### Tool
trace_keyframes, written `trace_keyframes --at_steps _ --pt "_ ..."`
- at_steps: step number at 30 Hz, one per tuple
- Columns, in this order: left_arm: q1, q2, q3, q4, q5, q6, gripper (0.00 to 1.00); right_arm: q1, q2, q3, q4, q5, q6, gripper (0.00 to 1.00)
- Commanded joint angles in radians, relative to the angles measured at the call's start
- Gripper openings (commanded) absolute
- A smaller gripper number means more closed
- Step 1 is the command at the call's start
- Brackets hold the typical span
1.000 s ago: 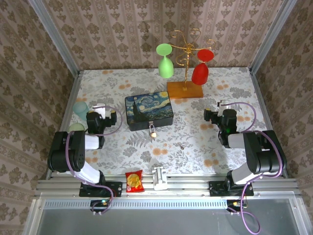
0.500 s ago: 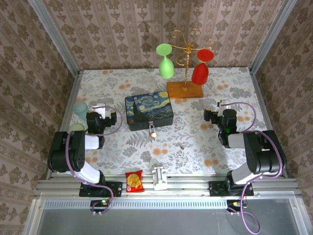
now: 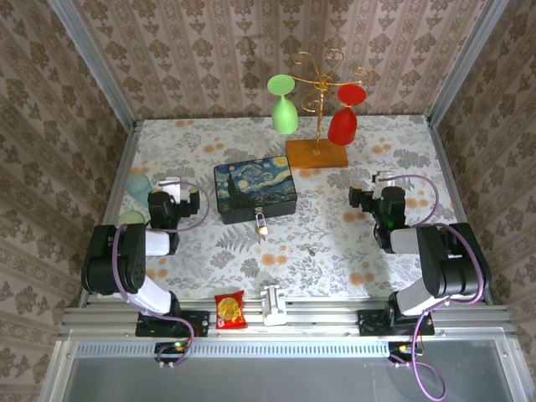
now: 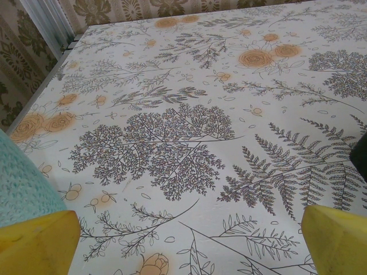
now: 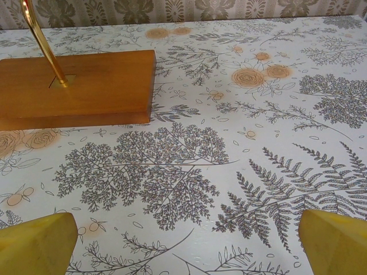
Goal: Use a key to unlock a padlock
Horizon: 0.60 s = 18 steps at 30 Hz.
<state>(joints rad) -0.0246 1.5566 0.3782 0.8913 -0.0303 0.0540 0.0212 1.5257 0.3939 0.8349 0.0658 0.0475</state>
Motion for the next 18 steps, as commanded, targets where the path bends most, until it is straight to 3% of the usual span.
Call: trace_keyframes --at_steps 1,7,13,18 --pt "0.007 0.0 0.011 0.033 -0.012 0.005 1.0 -0.005 0.004 0.017 0.008 -0.016 -0.017 1.0" --pt "0.005 -0.062 -0.017 0.036 -0.032 -0.001 1.0 -0.004 -0.025 0.034 -0.04 -0.016 -0.018 1.0" --pt "-0.053 -0.265 0.006 -0.15 -0.17 0.024 1.0 -0.003 -0.199 0.097 -0.308 0.033 0.028 1.0" --pt "-0.065 -0.391 0.053 -0.309 -0.155 -0.046 1.0 -0.011 -0.309 0.168 -0.528 -0.013 0.192 1.0"
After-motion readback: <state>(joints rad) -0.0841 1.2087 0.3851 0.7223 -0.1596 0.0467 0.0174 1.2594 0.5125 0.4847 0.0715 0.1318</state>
